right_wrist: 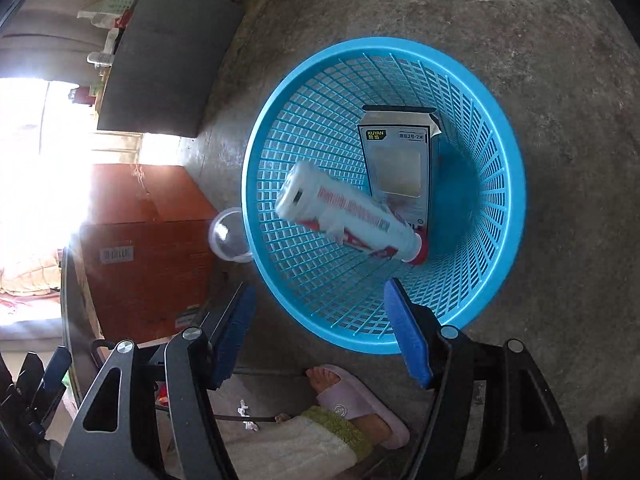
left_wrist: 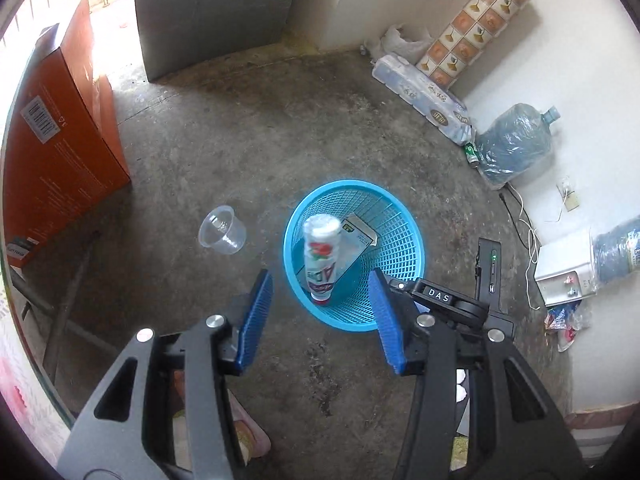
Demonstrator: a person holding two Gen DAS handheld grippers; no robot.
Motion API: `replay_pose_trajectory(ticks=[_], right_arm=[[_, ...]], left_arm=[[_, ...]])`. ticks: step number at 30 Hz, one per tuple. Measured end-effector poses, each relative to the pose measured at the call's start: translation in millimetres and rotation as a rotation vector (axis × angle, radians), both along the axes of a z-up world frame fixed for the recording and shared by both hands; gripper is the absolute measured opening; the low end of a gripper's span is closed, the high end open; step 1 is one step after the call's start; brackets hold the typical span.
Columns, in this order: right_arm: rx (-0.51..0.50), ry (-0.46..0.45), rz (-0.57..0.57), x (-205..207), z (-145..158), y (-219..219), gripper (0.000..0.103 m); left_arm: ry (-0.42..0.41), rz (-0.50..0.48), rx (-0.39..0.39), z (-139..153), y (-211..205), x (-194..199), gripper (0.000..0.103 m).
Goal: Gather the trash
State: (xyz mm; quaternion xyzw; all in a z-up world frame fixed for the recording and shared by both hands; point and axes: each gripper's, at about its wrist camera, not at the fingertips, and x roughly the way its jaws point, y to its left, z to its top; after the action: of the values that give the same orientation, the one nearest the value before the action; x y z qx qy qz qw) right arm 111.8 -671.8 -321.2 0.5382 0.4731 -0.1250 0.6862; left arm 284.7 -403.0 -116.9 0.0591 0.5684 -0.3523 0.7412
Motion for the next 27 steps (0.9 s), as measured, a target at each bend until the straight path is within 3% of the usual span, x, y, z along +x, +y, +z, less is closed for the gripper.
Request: replay_pose_trajectory(ticks=[3,8,16,23,27], right_arm=[[-0.026,-0.010,0.007,-7,12,4,0.065],[-0.149,-0.072,0.071,-7,60,19,0.065],[-0.259,-0.183,0.249,32,118,67,0.065],[-0.193,-0.192,0.385,115,115,120,0.066],[-0.127,-0.159,0.457,189,89,145,0.066]], left_arm=[[-0.004,0.011,-0.032,15,16,0,0.047],[-0.073,0.006,-0.108,62,54,-9,0.047],[-0.198,0.039,-0.186,131,152,-27,0.047],[-0.298,0.197,-0.195,166,264,-34,0.050],[-0.350,0.316,-0.190,179,328,-33,0.052]])
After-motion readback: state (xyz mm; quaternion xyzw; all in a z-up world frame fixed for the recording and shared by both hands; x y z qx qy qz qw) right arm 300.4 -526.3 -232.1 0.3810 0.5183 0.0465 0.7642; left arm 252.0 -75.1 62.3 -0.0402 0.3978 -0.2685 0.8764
